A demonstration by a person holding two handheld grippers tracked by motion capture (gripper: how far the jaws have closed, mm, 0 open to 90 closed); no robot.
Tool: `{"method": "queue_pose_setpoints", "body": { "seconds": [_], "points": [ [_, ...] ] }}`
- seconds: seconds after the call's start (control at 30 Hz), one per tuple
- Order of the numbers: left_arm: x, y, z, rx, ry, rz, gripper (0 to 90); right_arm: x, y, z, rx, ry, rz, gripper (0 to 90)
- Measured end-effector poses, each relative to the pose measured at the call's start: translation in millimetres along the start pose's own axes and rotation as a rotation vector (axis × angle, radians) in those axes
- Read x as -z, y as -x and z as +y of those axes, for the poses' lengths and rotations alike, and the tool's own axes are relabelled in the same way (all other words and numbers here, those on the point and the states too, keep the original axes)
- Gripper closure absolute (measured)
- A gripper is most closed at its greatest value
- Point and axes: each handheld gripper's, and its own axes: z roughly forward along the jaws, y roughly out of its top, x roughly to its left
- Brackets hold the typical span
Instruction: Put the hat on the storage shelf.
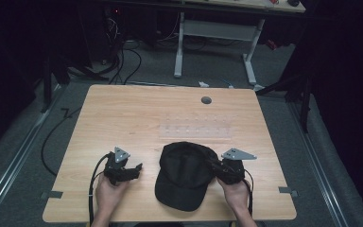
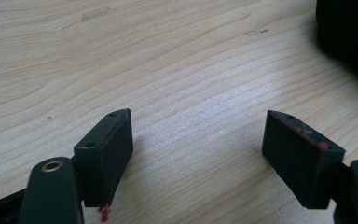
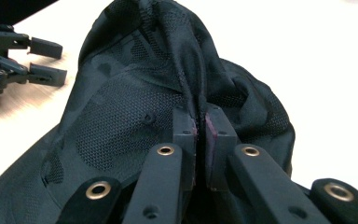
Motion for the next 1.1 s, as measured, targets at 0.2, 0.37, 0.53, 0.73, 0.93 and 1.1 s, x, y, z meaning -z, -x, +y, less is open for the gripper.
{"method": "queue_pose_setpoints", "body": {
  "seconds": [0.2, 0.37, 0.53, 0.73, 0.93, 1.1],
  "points": [
    [-0.1, 0.2, 0.0, -0.001, -0.001, 0.0, 24.5, 6.2, 1.5, 3.8, 0.005, 0.013, 0.004, 85.4],
    [-0.3, 0.7, 0.2, -0.003, -0.001, 0.003, 23.4, 11.6, 1.9, 7.3, 0.015, 0.032, 0.008, 85.5],
    [-0.4, 0.7, 0.1, -0.002, 0.0, 0.001, 23.4, 15.1, 3.5, 9.7, 0.012, 0.041, 0.014, 85.6],
    [0.1, 1.8, -0.3, -0.007, -0.005, -0.007, 21.6, 19.0, 3.8, 13.7, 0.019, 0.059, 0.026, 85.6],
    [0.6, 3.0, -1.0, -0.016, -0.006, -0.02, 19.9, 23.5, 2.5, 18.4, 0.034, 0.073, 0.034, 85.6],
    [1.7, 1.7, -0.5, -0.005, -0.008, -0.05, 19.4, 26.8, 3.1, 21.6, 0.041, 0.087, 0.039, 85.6]
  ]
}}
